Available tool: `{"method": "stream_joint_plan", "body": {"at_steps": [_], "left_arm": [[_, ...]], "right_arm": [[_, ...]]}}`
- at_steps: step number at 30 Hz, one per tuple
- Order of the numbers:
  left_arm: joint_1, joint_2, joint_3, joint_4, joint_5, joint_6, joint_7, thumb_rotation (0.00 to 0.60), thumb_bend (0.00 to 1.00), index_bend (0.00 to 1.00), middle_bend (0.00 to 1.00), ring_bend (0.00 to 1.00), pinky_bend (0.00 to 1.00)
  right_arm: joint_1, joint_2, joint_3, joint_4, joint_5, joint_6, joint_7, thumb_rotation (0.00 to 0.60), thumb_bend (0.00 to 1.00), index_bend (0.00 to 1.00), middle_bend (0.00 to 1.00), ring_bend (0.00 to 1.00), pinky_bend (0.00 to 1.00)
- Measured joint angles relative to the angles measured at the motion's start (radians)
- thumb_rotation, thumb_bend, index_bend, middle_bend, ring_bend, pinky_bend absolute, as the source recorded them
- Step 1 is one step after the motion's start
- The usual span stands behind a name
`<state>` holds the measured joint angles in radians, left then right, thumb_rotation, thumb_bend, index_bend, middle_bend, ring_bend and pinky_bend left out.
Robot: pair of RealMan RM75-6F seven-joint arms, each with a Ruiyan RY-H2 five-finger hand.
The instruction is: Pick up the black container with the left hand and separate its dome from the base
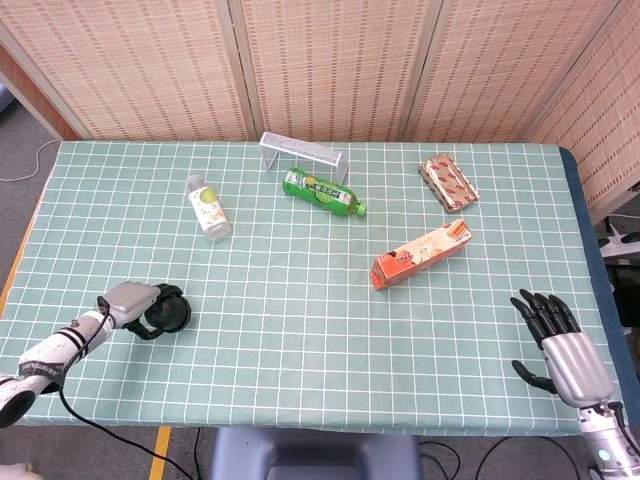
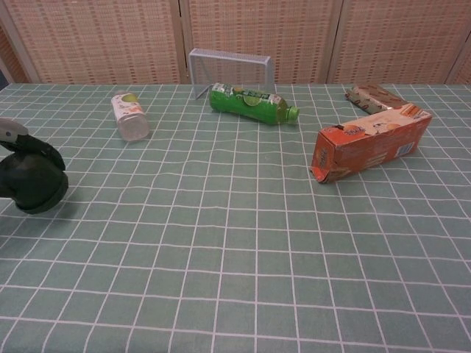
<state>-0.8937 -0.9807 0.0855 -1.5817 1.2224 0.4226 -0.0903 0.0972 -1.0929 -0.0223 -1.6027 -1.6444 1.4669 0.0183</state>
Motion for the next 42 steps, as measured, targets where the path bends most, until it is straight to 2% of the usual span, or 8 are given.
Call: {"method": "stream_joint_plan", "body": {"at_steps": [3, 7, 13, 18, 24, 30, 36, 42], "left_arm": [[-0.095, -0.021, 0.121, -0.019, -0.219, 0.021, 0.231, 0.6, 0.82, 0.86, 0.8, 0.72, 0.94], [-0.223, -0.092, 0.253, -0.084, -0.638, 0.185, 0.459, 0.6, 0.83, 0.86, 0.8, 0.72, 0.95], [-0.375, -0.222, 0.349, -0.196, -1.203, 0.603, 0.831, 0.6, 0.83, 0.85, 0.8, 0.73, 0.96], [-0.445, -0.295, 0.373, -0.285, -1.392, 0.863, 1.072, 0.6, 0.83, 0.85, 0.8, 0.73, 0.96], [-0.43, -0.306, 0.342, -0.324, -1.348, 0.905, 1.124, 0.6, 0.83, 0.84, 0.79, 0.72, 0.95], [-0.368, -0.249, 0.305, -0.323, -1.159, 0.831, 1.03, 0.6, 0.83, 0.84, 0.79, 0.72, 0.95], [-0.274, -0.155, 0.232, -0.312, -0.892, 0.669, 0.76, 0.6, 0.83, 0.84, 0.79, 0.72, 0.94], [-0.146, -0.083, 0.111, -0.272, -0.642, 0.523, 0.345, 0.6, 0.81, 0.84, 0.79, 0.72, 0.95]], "right_arm": [[-0.001, 0.004, 0.001, 0.0, 0.0, 0.003, 0.009, 0.6, 0.17, 0.0, 0.0, 0.0, 0.0], [0.0, 0.006, 0.002, 0.003, 0.003, 0.0, 0.013, 0.6, 0.17, 0.0, 0.0, 0.0, 0.0], [0.004, 0.007, -0.002, 0.001, 0.0, -0.01, -0.001, 0.6, 0.17, 0.0, 0.0, 0.0, 0.0], [0.003, 0.012, -0.002, -0.003, 0.001, -0.008, 0.005, 0.6, 0.17, 0.0, 0.0, 0.0, 0.0], [0.001, 0.017, -0.003, -0.003, -0.004, -0.001, 0.017, 0.6, 0.17, 0.0, 0.0, 0.0, 0.0], [0.0, 0.015, -0.003, -0.001, -0.005, 0.0, 0.008, 0.6, 0.17, 0.0, 0.0, 0.0, 0.0], [0.001, 0.014, -0.005, -0.002, -0.004, -0.005, 0.002, 0.6, 0.17, 0.0, 0.0, 0.0, 0.0], [-0.002, 0.016, -0.003, -0.003, -0.004, 0.002, 0.009, 0.6, 0.17, 0.0, 0.0, 0.0, 0.0]]}}
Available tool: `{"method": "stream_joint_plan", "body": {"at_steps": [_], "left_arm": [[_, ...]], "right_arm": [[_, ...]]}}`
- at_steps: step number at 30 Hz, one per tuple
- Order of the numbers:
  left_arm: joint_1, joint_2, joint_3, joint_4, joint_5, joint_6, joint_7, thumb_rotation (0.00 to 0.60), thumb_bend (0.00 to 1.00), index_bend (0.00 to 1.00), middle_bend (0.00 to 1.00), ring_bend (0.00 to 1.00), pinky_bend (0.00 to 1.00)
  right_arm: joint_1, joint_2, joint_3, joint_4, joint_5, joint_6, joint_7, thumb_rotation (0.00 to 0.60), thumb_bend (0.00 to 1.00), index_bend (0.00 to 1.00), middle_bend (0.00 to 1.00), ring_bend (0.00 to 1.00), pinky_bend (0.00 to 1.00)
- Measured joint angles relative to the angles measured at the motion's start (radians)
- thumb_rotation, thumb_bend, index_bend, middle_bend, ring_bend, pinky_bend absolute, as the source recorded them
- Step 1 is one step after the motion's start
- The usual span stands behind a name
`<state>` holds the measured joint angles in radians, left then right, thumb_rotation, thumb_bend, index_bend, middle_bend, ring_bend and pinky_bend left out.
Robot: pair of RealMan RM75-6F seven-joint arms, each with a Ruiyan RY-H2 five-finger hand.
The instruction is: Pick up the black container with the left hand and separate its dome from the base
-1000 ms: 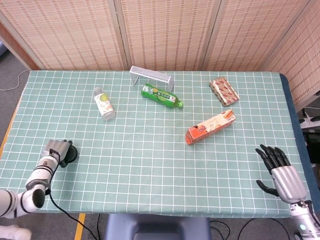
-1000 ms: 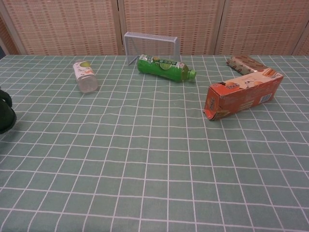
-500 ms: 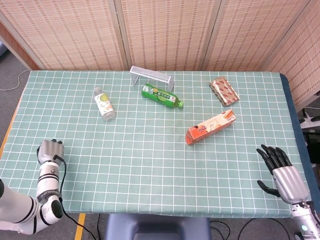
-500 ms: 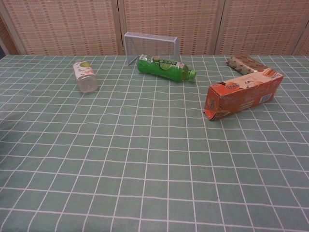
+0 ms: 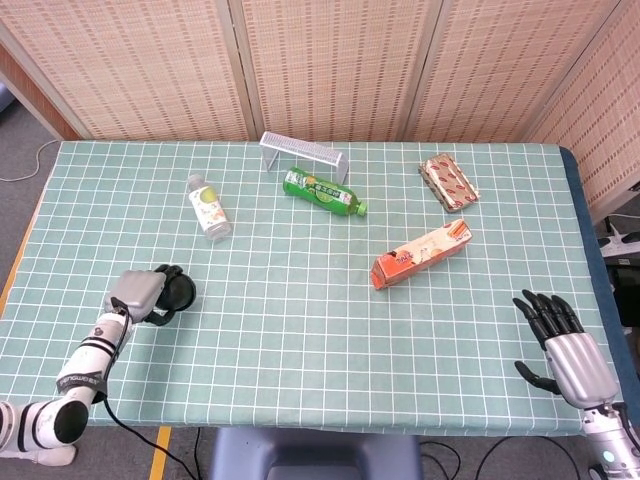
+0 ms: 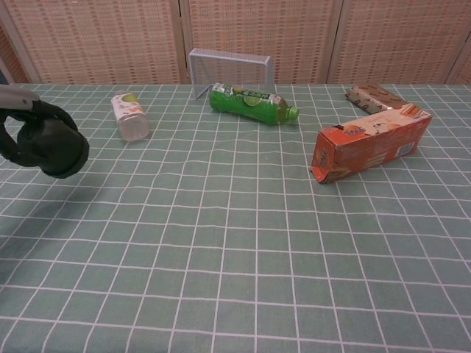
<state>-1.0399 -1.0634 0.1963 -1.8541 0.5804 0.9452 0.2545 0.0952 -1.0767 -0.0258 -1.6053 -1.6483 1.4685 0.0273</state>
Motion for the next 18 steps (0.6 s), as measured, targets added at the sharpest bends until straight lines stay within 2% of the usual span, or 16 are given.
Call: {"method": "stream_joint_plan", "body": {"at_steps": [4, 8, 10, 13, 16, 18], "left_arm": [[0.088, 0.052, -0.092, 0.043, 0.153, -0.156, -0.326, 0.6, 0.81, 0.84, 0.79, 0.73, 0.95], [0.152, 0.097, -0.162, 0.078, 0.326, -0.362, -0.544, 0.6, 0.8, 0.84, 0.79, 0.72, 0.94], [0.179, 0.115, -0.192, 0.096, 0.423, -0.459, -0.608, 0.6, 0.8, 0.84, 0.79, 0.72, 0.94], [0.213, 0.128, -0.222, 0.122, 0.547, -0.525, -0.647, 0.6, 0.8, 0.84, 0.79, 0.72, 0.94], [0.238, 0.127, -0.232, 0.15, 0.625, -0.52, -0.628, 0.6, 0.8, 0.84, 0.79, 0.72, 0.94], [0.245, 0.123, -0.231, 0.158, 0.637, -0.504, -0.594, 0.6, 0.8, 0.84, 0.79, 0.72, 0.94]], "right_arm": [[0.0, -0.002, -0.002, 0.001, -0.003, -0.002, -0.004, 0.6, 0.17, 0.0, 0.0, 0.0, 0.0], [0.0, -0.005, -0.005, -0.001, -0.005, -0.004, 0.002, 0.6, 0.17, 0.0, 0.0, 0.0, 0.0], [0.001, -0.006, -0.007, -0.002, -0.006, -0.008, 0.005, 0.6, 0.17, 0.0, 0.0, 0.0, 0.0], [0.001, -0.007, -0.007, -0.001, -0.007, -0.006, 0.006, 0.6, 0.17, 0.0, 0.0, 0.0, 0.0], [0.0, -0.007, -0.007, -0.001, -0.008, -0.004, 0.008, 0.6, 0.17, 0.0, 0.0, 0.0, 0.0], [0.0, -0.008, -0.006, 0.0, -0.008, -0.004, 0.009, 0.6, 0.17, 0.0, 0.0, 0.0, 0.0]]}}
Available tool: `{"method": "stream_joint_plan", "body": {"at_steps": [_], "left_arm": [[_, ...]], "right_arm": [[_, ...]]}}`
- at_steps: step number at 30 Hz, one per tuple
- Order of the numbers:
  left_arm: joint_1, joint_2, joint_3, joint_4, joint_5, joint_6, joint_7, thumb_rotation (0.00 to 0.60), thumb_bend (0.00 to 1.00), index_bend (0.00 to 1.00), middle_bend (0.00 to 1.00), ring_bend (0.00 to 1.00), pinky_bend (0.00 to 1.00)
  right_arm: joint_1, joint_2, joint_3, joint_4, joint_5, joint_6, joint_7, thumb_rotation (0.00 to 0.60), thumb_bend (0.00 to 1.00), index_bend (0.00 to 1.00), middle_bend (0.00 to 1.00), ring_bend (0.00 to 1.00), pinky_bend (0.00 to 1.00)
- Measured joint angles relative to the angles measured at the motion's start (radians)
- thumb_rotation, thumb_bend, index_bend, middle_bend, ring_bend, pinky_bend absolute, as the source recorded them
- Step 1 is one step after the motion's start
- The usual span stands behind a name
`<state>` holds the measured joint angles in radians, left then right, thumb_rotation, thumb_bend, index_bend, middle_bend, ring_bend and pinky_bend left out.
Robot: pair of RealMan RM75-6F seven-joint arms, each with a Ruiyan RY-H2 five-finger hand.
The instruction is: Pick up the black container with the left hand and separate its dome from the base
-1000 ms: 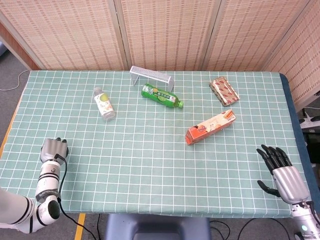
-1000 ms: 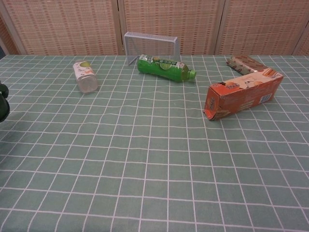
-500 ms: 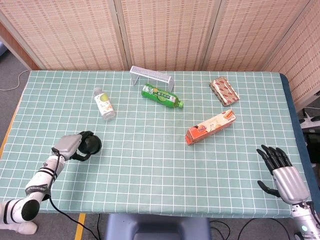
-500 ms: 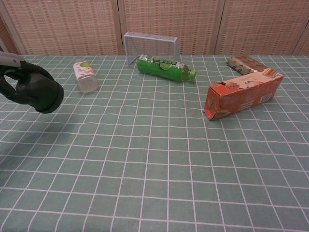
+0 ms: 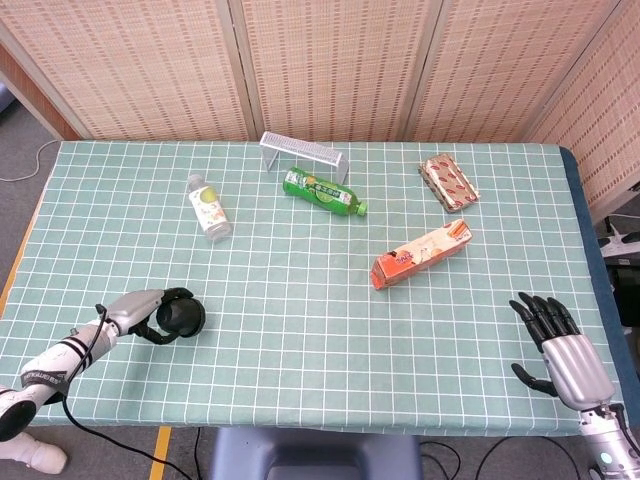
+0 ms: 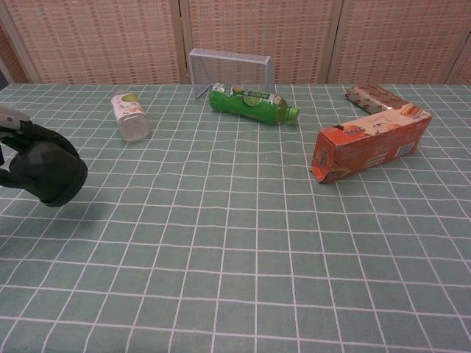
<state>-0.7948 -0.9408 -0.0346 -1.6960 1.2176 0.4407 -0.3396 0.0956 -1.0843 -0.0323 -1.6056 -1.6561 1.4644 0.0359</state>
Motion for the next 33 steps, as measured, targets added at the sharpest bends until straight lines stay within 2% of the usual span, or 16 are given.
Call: {"method": "stream_joint_plan", "body": {"at_steps": [8, 15, 17, 19, 22, 27, 33], "left_arm": [[-0.004, -0.041, 0.043, 0.024, -0.042, 0.03, 0.209, 0.6, 0.8, 0.84, 0.79, 0.72, 0.94], [-0.02, -0.081, 0.078, 0.038, -0.089, 0.056, 0.329, 0.6, 0.79, 0.84, 0.78, 0.72, 0.92], [-0.028, -0.097, 0.088, 0.043, -0.106, 0.072, 0.387, 0.6, 0.79, 0.84, 0.78, 0.7, 0.86], [-0.035, -0.115, 0.099, 0.047, -0.133, 0.096, 0.453, 0.6, 0.79, 0.84, 0.78, 0.7, 0.75], [-0.048, -0.141, 0.117, 0.053, -0.178, 0.131, 0.55, 0.6, 0.78, 0.83, 0.77, 0.69, 0.66], [-0.066, -0.185, 0.149, 0.06, -0.245, 0.206, 0.716, 0.6, 0.76, 0.77, 0.71, 0.64, 0.58], [-0.099, -0.235, 0.182, 0.05, -0.385, 0.263, 0.876, 0.6, 0.75, 0.73, 0.66, 0.58, 0.51]], "right_arm": [[0.001, -0.001, 0.001, 0.0, 0.0, -0.001, -0.003, 0.6, 0.17, 0.0, 0.0, 0.0, 0.0], [0.001, -0.002, 0.0, 0.0, 0.002, -0.003, -0.005, 0.6, 0.17, 0.0, 0.0, 0.0, 0.0], [0.001, -0.002, 0.002, 0.001, 0.004, -0.003, -0.004, 0.6, 0.17, 0.0, 0.0, 0.0, 0.0], [0.002, -0.002, 0.003, 0.001, 0.006, -0.004, -0.004, 0.6, 0.17, 0.0, 0.0, 0.0, 0.0], [0.002, -0.003, 0.003, 0.002, 0.007, -0.006, -0.004, 0.6, 0.17, 0.0, 0.0, 0.0, 0.0], [0.003, -0.003, 0.003, 0.001, 0.008, -0.008, -0.005, 0.6, 0.17, 0.0, 0.0, 0.0, 0.0], [0.001, 0.001, 0.005, 0.001, 0.009, -0.002, 0.002, 0.6, 0.17, 0.0, 0.0, 0.0, 0.0]]}}
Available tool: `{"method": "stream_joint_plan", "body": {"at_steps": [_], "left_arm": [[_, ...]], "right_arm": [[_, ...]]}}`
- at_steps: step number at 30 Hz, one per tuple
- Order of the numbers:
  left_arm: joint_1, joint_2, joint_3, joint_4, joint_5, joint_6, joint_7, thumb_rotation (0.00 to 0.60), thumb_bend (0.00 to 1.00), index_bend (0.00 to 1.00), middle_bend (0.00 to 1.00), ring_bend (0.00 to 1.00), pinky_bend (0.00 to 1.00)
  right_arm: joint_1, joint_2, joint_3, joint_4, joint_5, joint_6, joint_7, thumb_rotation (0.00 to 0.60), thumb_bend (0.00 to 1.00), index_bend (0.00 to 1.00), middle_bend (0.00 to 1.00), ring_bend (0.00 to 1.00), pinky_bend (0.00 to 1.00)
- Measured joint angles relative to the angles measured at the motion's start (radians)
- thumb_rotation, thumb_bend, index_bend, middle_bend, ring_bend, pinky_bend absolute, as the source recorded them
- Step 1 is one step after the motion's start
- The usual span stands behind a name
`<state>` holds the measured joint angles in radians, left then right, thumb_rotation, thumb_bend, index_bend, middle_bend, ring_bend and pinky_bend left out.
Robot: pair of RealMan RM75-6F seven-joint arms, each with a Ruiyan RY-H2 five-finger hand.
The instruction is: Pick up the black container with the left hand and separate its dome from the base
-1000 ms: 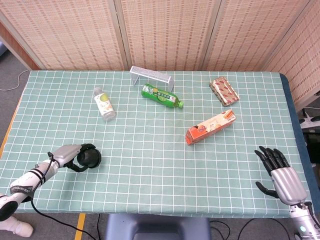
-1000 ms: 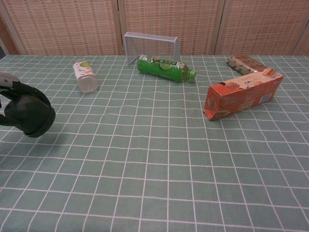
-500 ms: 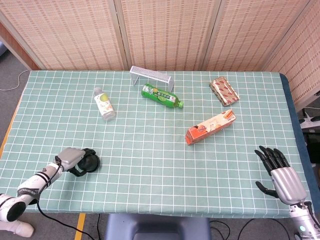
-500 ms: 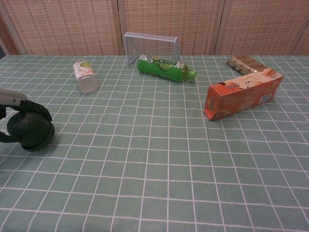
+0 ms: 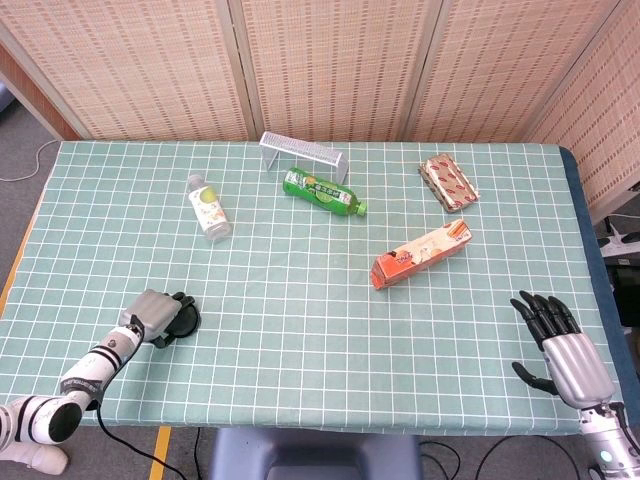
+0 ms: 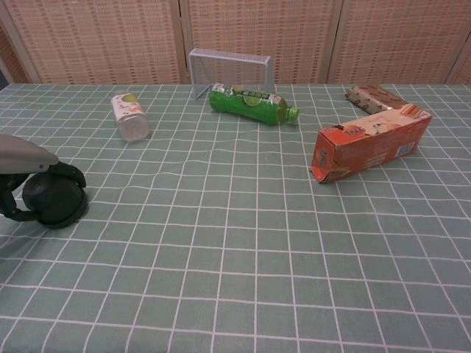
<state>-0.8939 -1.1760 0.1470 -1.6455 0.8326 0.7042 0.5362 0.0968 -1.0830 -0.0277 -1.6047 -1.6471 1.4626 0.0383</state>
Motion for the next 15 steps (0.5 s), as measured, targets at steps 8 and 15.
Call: {"method": "stream_joint_plan", "body": {"at_steps": [8, 15], "left_arm": [[-0.025, -0.029, 0.019, -0.006, -0.068, 0.029, 0.043, 0.6, 0.69, 0.49, 0.51, 0.46, 0.42], [-0.027, -0.03, 0.023, -0.008, -0.087, 0.034, 0.043, 0.6, 0.57, 0.11, 0.01, 0.11, 0.3]], "right_arm": [[0.0, 0.0, -0.001, 0.002, -0.002, 0.001, 0.003, 0.6, 0.17, 0.0, 0.0, 0.0, 0.0], [-0.002, -0.001, -0.001, 0.003, -0.003, 0.004, 0.003, 0.6, 0.17, 0.0, 0.0, 0.0, 0.0]]}}
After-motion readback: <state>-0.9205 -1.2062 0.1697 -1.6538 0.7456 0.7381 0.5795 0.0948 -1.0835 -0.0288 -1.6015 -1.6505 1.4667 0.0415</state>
